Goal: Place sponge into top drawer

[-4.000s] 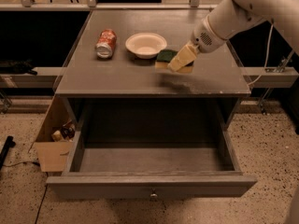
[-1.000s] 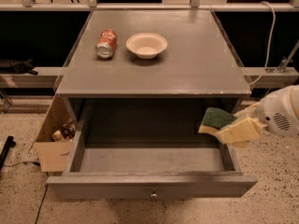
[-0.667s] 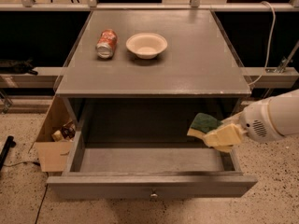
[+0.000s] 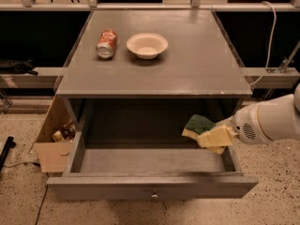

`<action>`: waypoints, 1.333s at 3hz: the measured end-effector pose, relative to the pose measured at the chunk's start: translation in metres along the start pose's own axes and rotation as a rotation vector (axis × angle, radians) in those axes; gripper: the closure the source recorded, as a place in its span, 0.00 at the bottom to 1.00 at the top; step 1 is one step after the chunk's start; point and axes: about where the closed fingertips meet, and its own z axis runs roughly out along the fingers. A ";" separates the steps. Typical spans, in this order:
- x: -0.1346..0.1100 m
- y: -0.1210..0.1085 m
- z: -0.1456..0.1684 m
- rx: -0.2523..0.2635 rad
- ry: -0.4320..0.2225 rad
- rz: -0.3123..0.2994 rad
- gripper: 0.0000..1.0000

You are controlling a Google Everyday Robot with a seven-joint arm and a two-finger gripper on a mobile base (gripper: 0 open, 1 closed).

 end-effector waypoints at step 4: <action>-0.014 0.026 0.120 -0.113 0.003 0.088 1.00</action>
Offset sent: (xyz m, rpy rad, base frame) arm 0.0386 0.0681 -0.0535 0.1073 0.0539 0.0252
